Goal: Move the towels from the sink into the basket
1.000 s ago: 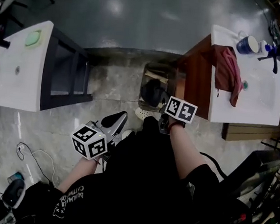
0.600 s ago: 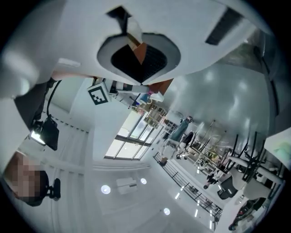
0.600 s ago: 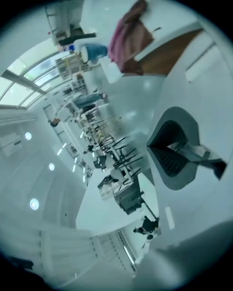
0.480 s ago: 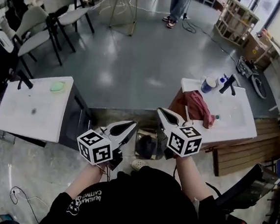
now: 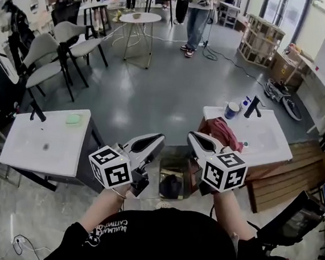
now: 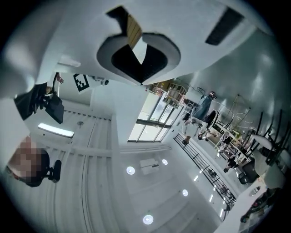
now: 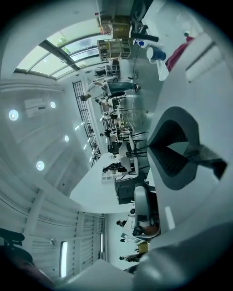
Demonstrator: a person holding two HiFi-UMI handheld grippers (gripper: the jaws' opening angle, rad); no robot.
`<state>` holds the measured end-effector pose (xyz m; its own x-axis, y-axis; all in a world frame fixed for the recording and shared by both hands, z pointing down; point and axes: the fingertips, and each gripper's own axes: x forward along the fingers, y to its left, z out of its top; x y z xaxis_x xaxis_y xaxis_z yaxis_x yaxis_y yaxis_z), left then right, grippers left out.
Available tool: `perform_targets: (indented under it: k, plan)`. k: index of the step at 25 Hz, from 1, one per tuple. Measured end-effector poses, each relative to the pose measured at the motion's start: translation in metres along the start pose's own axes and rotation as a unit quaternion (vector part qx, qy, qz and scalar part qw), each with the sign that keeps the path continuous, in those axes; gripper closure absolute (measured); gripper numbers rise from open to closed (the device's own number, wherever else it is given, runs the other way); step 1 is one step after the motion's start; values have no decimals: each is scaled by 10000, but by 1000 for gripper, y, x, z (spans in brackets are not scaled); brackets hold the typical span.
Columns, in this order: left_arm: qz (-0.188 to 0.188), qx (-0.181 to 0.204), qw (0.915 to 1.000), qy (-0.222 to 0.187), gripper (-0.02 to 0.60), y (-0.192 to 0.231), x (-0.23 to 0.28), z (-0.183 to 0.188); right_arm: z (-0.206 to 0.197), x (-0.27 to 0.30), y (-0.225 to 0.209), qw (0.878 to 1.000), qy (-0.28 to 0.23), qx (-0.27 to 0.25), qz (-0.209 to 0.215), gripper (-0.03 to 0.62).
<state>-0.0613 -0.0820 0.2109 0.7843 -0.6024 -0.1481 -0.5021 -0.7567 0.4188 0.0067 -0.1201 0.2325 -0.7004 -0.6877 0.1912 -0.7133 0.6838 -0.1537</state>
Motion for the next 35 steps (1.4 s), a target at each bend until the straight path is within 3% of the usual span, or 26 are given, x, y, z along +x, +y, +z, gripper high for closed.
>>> perform_targets:
  k: [3, 8, 15, 22, 28, 35]
  plan:
    - [-179, 40, 9998, 68, 581, -16, 3, -8, -3, -14, 4, 10000, 3, 37, 5, 586]
    - [-174, 128, 9996, 167, 581, -24, -4, -14, -1, -27, 17, 9999, -108, 8, 46, 586]
    - [-179, 400, 9984, 349, 581, -47, -3, -33, -6, -52, 30, 9949, -687, 553, 481, 594]
    - [-259, 339, 9985, 340, 581, -57, 13, -54, -28, -65, 20, 9920, -659, 920, 564, 589]
    - [-468, 352, 9955, 740, 581, -53, 50, -73, -42, -65, -22, 9917, -623, 1062, 377, 589]
    - [-491, 260, 9950, 826, 581, -39, 133, -94, -47, -74, -117, 9912, -435, 1251, 80, 589]
